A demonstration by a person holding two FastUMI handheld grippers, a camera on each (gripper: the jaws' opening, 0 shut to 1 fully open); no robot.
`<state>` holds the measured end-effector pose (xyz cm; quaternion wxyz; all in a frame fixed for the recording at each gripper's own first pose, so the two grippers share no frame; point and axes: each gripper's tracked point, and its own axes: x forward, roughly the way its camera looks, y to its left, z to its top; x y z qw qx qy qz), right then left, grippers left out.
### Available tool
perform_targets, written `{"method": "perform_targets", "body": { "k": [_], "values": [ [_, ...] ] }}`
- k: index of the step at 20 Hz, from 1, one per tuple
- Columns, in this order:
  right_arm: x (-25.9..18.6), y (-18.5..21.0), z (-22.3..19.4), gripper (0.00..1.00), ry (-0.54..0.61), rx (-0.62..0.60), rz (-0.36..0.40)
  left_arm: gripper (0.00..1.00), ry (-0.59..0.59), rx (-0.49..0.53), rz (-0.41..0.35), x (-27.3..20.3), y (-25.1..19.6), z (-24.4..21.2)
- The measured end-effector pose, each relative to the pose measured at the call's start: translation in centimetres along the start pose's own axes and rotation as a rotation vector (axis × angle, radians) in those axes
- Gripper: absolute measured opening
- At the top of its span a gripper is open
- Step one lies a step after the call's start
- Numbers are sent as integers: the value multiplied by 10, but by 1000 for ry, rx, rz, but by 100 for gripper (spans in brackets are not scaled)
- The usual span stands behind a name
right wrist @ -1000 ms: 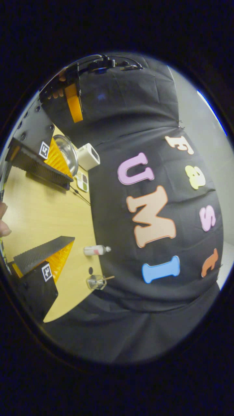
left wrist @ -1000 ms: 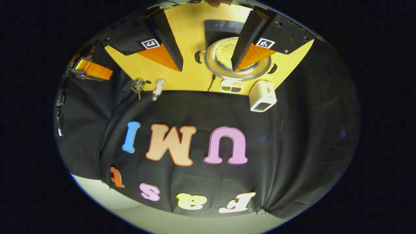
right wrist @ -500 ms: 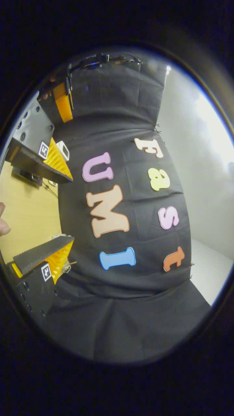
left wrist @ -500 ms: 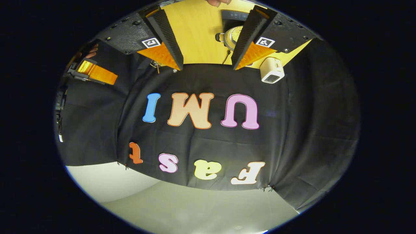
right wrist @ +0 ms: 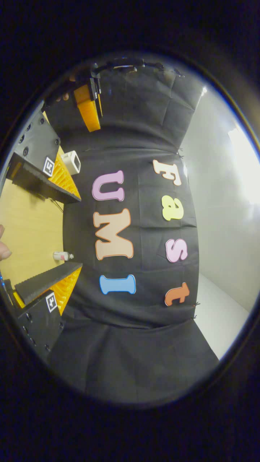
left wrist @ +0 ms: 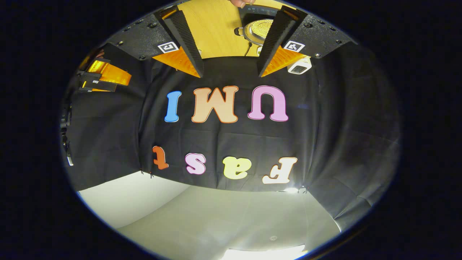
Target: First push the handle of the pot to place it horizontally, then grasp the pot with both hands and set it on the induction cooktop.
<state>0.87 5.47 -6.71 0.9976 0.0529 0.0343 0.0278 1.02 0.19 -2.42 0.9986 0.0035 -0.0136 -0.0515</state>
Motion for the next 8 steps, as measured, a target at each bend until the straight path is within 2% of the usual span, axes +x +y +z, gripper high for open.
{"method": "perform_targets", "body": {
  "k": [2, 8],
  "values": [
    [-1, 7, -2, 99, 11, 20, 8, 90, 28, 8, 3, -4, 6, -10],
    [-3, 16, -4, 99, 29, -38, 18, 89, 40, -22, 45, -11, 21, -11]
  ]
}}
